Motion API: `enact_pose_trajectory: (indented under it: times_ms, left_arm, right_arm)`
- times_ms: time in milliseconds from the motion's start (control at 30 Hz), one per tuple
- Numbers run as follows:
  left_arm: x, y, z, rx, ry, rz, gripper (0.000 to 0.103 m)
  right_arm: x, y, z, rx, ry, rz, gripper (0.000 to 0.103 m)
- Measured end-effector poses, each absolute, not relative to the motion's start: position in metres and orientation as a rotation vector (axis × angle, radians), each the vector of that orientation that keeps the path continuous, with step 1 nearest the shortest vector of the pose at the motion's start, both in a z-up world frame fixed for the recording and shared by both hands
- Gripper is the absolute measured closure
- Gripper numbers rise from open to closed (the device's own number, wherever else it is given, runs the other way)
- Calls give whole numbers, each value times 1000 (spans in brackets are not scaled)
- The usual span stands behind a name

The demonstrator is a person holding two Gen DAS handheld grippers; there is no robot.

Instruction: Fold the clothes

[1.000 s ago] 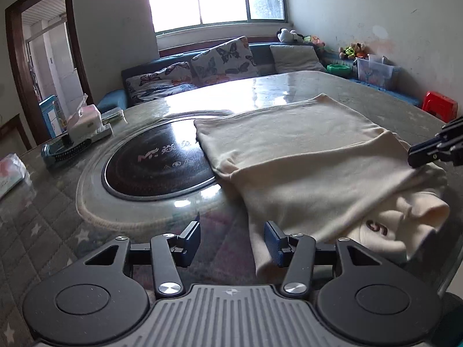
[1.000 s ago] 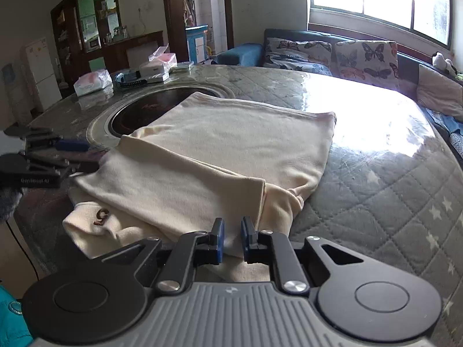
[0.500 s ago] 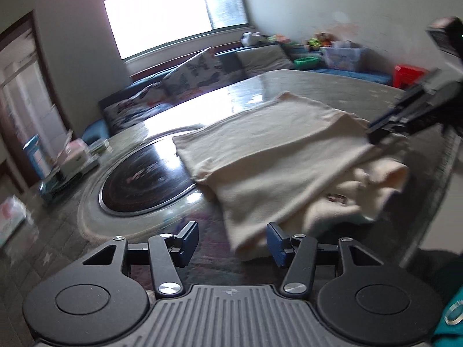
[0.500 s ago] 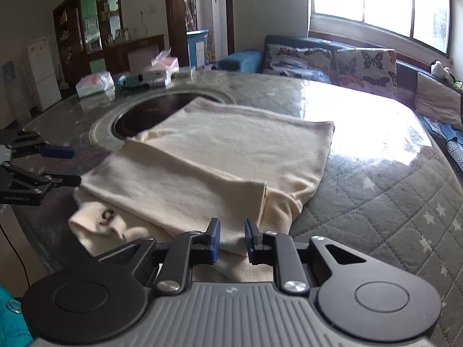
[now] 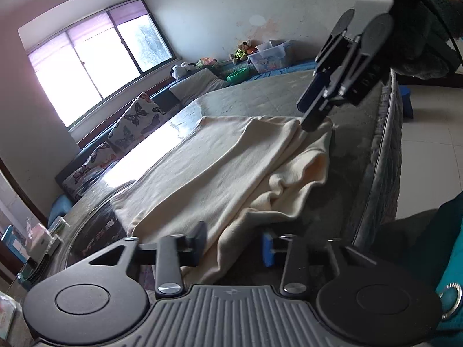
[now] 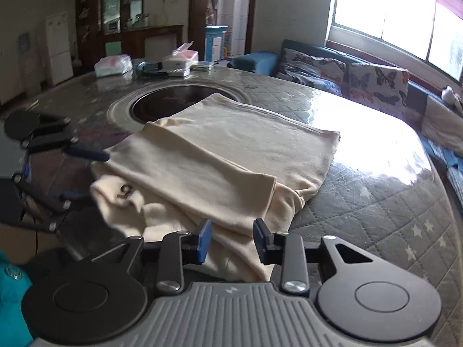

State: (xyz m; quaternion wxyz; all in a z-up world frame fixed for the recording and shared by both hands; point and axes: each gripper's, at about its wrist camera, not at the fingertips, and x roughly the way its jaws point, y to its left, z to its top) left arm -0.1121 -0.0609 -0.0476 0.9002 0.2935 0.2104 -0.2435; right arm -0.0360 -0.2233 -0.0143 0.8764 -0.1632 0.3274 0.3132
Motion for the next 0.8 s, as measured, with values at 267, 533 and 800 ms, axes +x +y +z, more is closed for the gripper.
enact_pose_trajectory:
  times_ms: [267, 533, 800]
  left_arm:
    - [-74, -46, -18, 394, 455, -479, 93]
    - [-56, -42, -15, 343, 491, -479, 92]
    - [-80, -36, -26, 411, 487, -473, 77]
  right_arm:
    - [-65, -216, -16, -514, 626, 766, 47]
    - [-41, -193, -35, -522, 565, 766, 50]
    - [-15, -195, -26, -389, 653, 807, 90]
